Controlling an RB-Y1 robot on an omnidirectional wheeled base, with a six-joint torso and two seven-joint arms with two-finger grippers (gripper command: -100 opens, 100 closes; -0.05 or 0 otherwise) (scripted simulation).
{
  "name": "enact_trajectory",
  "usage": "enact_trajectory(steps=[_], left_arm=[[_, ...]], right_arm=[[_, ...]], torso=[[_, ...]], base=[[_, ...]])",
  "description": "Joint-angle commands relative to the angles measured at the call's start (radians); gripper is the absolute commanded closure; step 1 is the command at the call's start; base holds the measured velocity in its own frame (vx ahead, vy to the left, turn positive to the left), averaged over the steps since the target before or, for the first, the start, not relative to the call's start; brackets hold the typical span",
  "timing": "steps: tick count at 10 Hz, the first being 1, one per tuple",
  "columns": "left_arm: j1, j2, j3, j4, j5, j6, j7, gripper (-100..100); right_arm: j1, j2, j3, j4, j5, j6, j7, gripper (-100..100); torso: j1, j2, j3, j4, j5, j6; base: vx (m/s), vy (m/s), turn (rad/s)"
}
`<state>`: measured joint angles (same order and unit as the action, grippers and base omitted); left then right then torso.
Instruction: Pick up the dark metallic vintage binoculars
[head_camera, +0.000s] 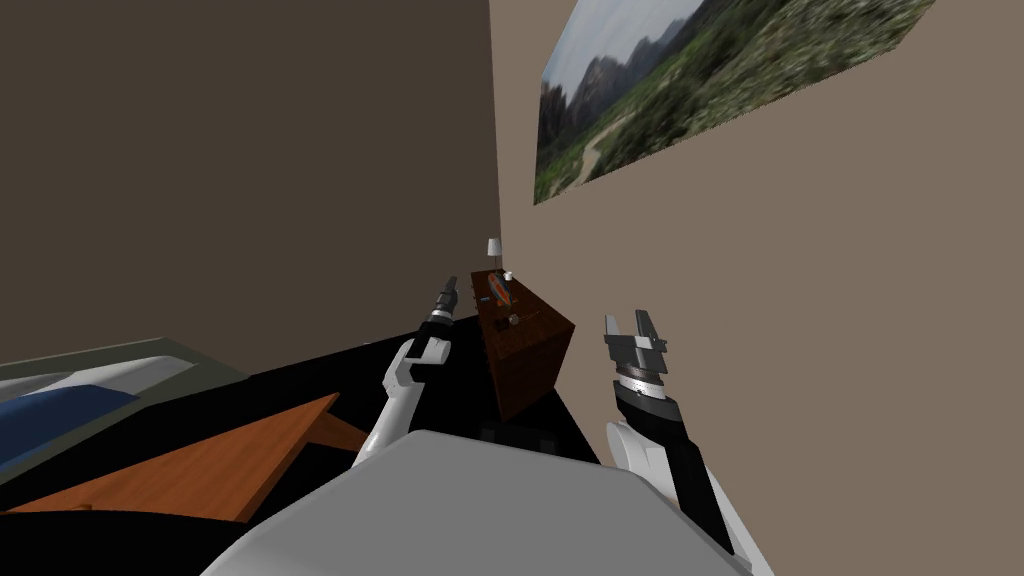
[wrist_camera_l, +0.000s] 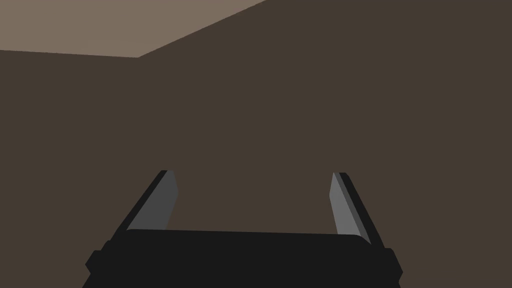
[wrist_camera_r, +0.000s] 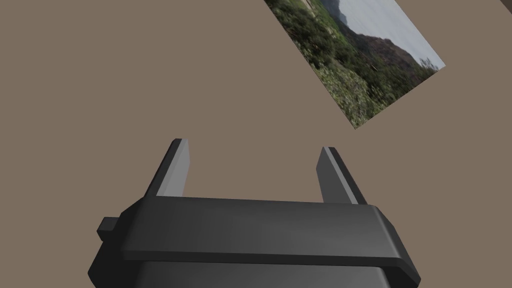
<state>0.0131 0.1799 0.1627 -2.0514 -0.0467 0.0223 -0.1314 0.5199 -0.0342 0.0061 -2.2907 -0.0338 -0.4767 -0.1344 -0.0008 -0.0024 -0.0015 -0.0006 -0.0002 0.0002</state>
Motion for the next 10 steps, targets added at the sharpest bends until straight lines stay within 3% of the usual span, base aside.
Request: enact_trajectory(steps=[1, 2, 10], left_arm=[[-0.050, -0.003, 0.009, 0.045, -0.003, 0.050, -0.020, -100], [-0.066, -0.003, 0.009, 0.045, -0.003, 0.063, -0.020, -100], [-0.292, -0.004, 0.051, 0.239, -0.011, 0.278, -0.076, -100]], right_arm=[[0.000, 0.000, 0.000, 0.000, 0.000, 0.000, 0.000, 0], [0.000, 0.000, 0.000, 0.000, 0.000, 0.000, 0.000, 0], [0.000, 0.000, 0.000, 0.000, 0.000, 0.000, 0.000, 0]], torso=[[0.000, 0.000, 0.000, 0.000, 0.000, 0.000], [0.000, 0.000, 0.000, 0.000, 0.000, 0.000], [0.000, 0.001, 0.000, 0.000, 0.000, 0.000]], base=[[0.031, -0.020, 0.101], [0.024, -0.019, 0.056], [0.021, -0.017, 0.070]])
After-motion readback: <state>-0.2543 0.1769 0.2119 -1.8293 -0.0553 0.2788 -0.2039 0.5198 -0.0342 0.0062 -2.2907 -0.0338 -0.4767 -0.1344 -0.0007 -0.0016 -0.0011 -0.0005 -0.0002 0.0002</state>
